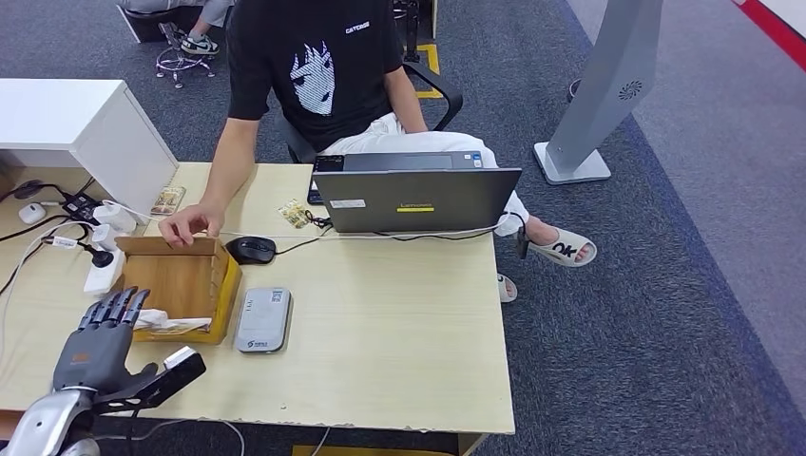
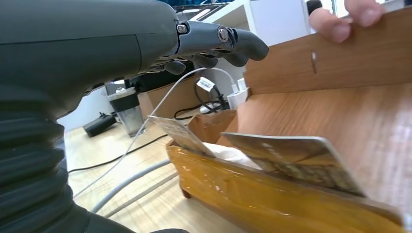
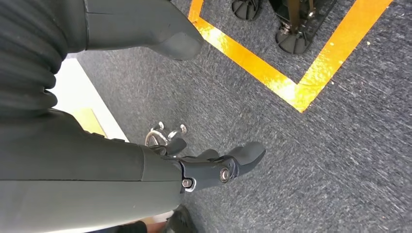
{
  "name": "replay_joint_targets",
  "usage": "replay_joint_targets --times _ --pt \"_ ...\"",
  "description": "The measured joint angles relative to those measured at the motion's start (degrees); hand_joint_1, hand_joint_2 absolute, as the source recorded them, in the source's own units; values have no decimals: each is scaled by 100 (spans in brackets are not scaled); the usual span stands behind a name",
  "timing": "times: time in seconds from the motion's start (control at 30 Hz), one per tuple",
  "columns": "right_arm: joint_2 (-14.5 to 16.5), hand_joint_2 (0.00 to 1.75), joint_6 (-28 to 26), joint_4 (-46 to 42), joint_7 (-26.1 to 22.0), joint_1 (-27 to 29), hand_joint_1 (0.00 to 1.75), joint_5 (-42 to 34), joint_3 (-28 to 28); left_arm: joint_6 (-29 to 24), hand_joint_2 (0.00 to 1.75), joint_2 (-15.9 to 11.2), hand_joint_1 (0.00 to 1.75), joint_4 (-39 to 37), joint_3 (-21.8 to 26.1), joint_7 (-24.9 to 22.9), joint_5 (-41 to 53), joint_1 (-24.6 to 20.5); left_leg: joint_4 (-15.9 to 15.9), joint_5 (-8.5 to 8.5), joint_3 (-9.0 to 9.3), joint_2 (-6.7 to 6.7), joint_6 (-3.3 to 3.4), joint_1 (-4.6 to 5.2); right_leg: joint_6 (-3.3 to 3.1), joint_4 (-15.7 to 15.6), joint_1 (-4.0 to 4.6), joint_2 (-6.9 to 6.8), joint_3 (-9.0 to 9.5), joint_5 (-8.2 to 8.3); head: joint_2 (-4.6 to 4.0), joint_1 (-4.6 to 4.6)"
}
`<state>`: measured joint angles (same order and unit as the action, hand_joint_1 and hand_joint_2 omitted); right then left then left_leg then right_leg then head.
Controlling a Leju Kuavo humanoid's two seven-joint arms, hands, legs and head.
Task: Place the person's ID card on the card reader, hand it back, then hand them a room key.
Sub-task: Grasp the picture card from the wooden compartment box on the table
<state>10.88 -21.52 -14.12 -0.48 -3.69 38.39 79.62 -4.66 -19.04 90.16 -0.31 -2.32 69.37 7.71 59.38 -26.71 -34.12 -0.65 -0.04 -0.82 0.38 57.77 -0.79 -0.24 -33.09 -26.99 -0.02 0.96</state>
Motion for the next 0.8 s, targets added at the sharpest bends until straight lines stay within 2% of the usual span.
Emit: replay_joint_targets --times 0.23,0.67,0.7,0.73,0.77,0.8 --pt "-27 175 20 0 0 1 0 83 -46 -409 175 223 0 -93 86 242 61 -8 0 -1 -1 0 0 0 0 0 0 0 -1 0 0 1" --pt "-62 175 27 0 0 2 0 120 -116 -455 175 359 0 -177 106 260 63 -9 0 0 0 0 0 -1 0 0 1 0 -1 0 0 -1" --pt "-63 175 27 0 0 2 0 123 -118 -461 175 367 4 -184 109 268 63 -9 0 0 -1 0 0 -1 0 0 1 0 -1 0 0 -2" --pt "-63 175 28 0 0 2 0 127 -119 -468 175 374 20 -192 113 284 63 -9 0 0 -1 0 0 -1 0 0 1 0 -1 0 0 -1" --pt "-64 175 28 0 0 2 0 129 -120 -475 175 378 47 -201 116 304 63 -9 0 0 -1 0 0 -1 0 0 1 0 -1 0 0 -1" --pt "-64 175 29 0 0 2 0 132 -121 -482 175 382 82 -210 121 326 63 -9 0 0 -1 0 0 -1 0 0 1 0 -1 0 0 -1"
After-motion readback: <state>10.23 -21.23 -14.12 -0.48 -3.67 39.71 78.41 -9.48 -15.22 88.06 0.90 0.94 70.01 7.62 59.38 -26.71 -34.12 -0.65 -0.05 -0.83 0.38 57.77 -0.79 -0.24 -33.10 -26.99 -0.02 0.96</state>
